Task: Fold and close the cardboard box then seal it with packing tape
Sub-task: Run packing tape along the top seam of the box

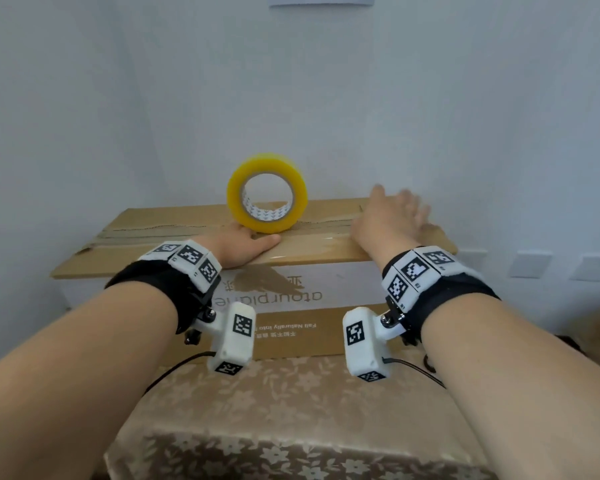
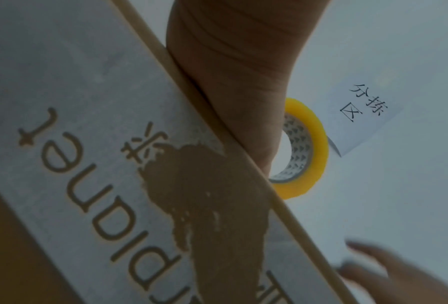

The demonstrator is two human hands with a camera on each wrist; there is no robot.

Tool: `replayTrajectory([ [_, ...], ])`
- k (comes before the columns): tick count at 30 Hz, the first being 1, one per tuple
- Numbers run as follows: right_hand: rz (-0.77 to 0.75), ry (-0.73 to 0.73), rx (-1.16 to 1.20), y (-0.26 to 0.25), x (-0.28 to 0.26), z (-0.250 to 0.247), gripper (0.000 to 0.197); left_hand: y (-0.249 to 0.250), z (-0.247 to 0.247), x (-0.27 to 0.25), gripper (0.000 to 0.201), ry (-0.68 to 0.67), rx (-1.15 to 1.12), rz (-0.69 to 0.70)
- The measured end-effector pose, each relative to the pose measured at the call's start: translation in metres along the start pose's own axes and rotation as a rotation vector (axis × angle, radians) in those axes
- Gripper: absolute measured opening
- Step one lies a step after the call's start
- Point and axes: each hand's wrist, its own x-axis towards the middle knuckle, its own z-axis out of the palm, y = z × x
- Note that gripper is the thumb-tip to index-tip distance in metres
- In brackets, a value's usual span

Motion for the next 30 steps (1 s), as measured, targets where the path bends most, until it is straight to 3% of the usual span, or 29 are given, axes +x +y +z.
replayTrajectory([
  [3, -0.405, -0.045, 0.451, -0.043, -0.011, -0.004, 0.064, 0.002, 0.002, -0.001, 0.076, 0.016, 0.031, 0.012],
  [5, -0.502, -0.125, 0.563, -0.072, -0.011, -0.004, 0.072, 0.001, 0.003, 0.000, 0.077, 0.036, 0.045, 0.021],
  [9, -0.369, -0.168, 0.604, -0.102, 0.002, -0.003, 0.096, -0.002, 0.007, 0.003, 0.076, 0.063, 0.044, 0.043],
  [19, -0.163, -0.056, 0.811, -0.098, 0.022, 0.003, 0.078, -0.036, -0.006, 0.010, 0.072, -0.016, -0.038, 0.120],
  [23, -0.153, 0.008, 0.669, -0.078, 0.030, -0.016, 0.079, -0.036, -0.009, 0.004, 0.076, -0.012, 0.024, 0.099],
  [26, -0.161, 0.056, 0.398, -0.054, 0.035, -0.034, 0.077, -0.034, -0.013, 0.003, 0.079, -0.049, 0.057, 0.086],
  [30, -0.205, 0.041, 0.220, -0.046, 0.033, -0.035, 0.074, -0.031, -0.013, 0.007, 0.081, -0.119, 0.148, 0.072],
])
